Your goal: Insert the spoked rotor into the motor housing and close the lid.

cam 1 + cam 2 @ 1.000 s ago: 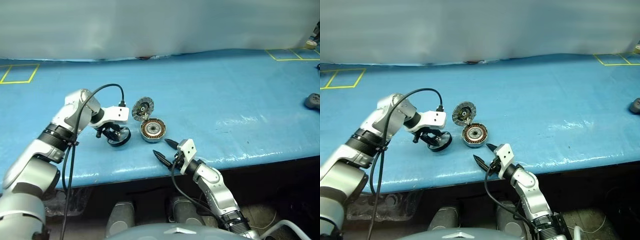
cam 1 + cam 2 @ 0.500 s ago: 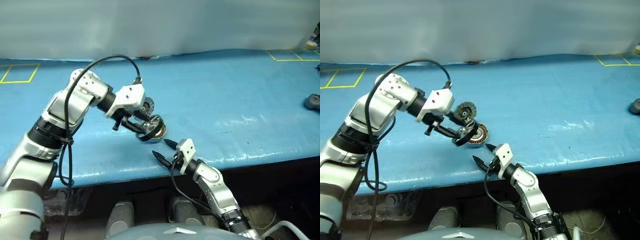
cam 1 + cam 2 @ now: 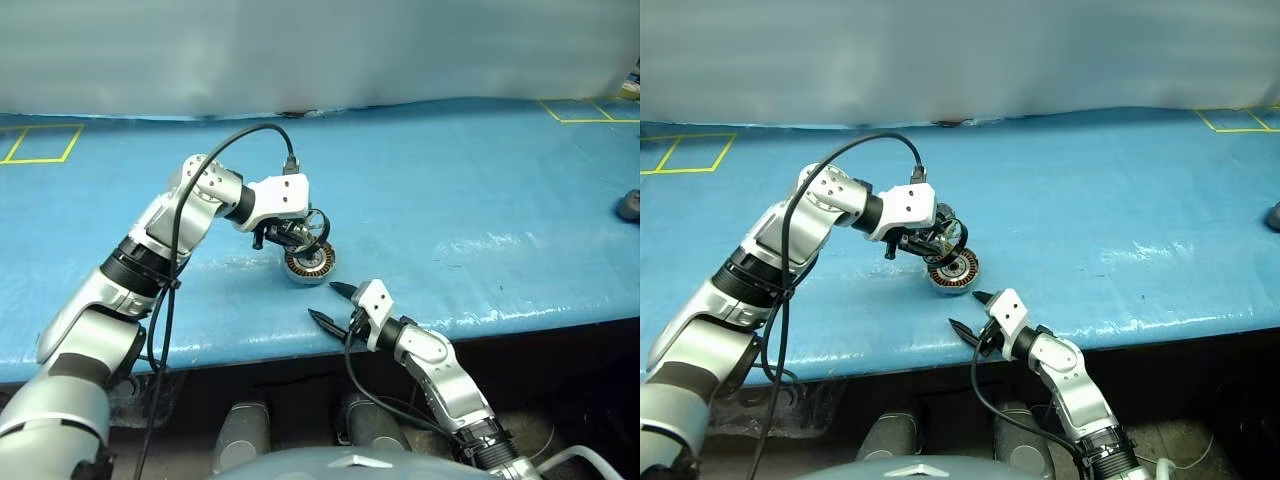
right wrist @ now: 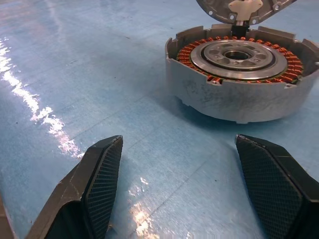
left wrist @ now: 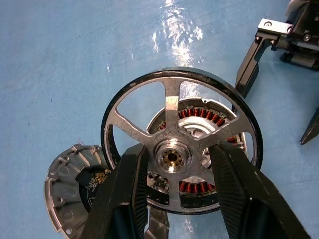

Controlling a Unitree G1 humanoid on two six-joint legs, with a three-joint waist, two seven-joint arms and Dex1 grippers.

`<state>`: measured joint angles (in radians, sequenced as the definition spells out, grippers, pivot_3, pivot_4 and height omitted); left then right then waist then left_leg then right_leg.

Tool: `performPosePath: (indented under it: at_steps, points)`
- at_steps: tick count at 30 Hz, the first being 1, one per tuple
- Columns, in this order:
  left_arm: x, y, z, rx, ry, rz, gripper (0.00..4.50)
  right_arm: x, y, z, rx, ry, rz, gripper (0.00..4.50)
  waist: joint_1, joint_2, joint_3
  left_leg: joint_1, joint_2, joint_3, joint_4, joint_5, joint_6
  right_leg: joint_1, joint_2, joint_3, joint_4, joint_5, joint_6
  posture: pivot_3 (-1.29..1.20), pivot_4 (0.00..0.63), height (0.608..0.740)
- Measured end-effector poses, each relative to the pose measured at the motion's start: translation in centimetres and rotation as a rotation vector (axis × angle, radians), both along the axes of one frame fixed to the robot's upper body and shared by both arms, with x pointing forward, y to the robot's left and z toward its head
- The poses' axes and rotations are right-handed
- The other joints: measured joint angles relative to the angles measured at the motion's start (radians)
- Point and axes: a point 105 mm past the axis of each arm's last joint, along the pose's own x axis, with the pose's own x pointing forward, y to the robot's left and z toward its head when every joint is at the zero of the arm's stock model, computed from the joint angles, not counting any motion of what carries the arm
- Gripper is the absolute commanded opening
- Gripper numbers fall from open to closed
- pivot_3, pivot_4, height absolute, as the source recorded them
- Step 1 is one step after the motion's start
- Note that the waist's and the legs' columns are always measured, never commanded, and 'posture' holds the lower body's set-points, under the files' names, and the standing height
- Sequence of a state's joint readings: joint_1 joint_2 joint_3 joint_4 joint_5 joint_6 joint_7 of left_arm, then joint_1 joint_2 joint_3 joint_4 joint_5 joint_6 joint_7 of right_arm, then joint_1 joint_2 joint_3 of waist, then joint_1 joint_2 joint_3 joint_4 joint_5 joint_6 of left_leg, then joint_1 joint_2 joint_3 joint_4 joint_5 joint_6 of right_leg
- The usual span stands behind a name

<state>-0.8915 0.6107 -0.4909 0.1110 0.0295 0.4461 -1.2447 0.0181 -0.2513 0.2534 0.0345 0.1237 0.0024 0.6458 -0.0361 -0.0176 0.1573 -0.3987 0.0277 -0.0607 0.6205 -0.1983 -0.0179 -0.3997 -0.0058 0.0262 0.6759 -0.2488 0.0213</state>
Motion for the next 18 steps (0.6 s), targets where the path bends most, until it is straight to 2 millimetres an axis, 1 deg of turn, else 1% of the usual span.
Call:
performPosePath:
  at_steps: [7, 10, 16, 18]
  points:
    - [-0.6, 0.1, -0.8, 0.02, 0.015, -0.045, 1.62, 0.5, -1.9, 0.3, 0.066, -0.018, -0.139, 3.8, -0.001, 0.0, 0.0, 0.0, 0.0, 0.0, 0.0, 0.0, 0.0, 0.0, 0.0, 0.0, 0.0, 0.0, 0.0, 0.0, 0.15, 0.74]
    - [-0.5, 0.2, -1.2, 0.041, 0.015, -0.059, 1.62, 0.6, -2.1, 0.5, 0.098, -0.026, -0.17, 3.8, -0.001, 0.001, 0.001, 0.0, 0.0, 0.0, 0.0, 0.0, 0.0, 0.0, 0.0, 0.0, 0.0, 0.0, 0.0, 0.0, 0.15, 0.74]
    - [0.0, 0.4, -3.0, 0.093, 0.03, -0.043, 1.62, 0.6, -2.6, 0.3, 0.106, -0.017, -0.187, 3.8, 0.0, 0.001, 0.001, -0.001, 0.0, 0.0, 0.0, 0.0, 0.0, 0.0, 0.0, 0.0, 0.0, 0.0, 0.0, 0.0, 0.15, 0.74]
    - [0.2, 0.3, -3.2, 0.092, 0.03, -0.043, 1.62, 0.6, -2.6, 0.3, 0.108, -0.015, -0.188, 3.8, 0.0, 0.001, 0.001, 0.0, 0.0, 0.0, 0.0, 0.0, 0.0, 0.0, 0.0, 0.0, 0.0, 0.0, 0.0, 0.0, 0.15, 0.74]
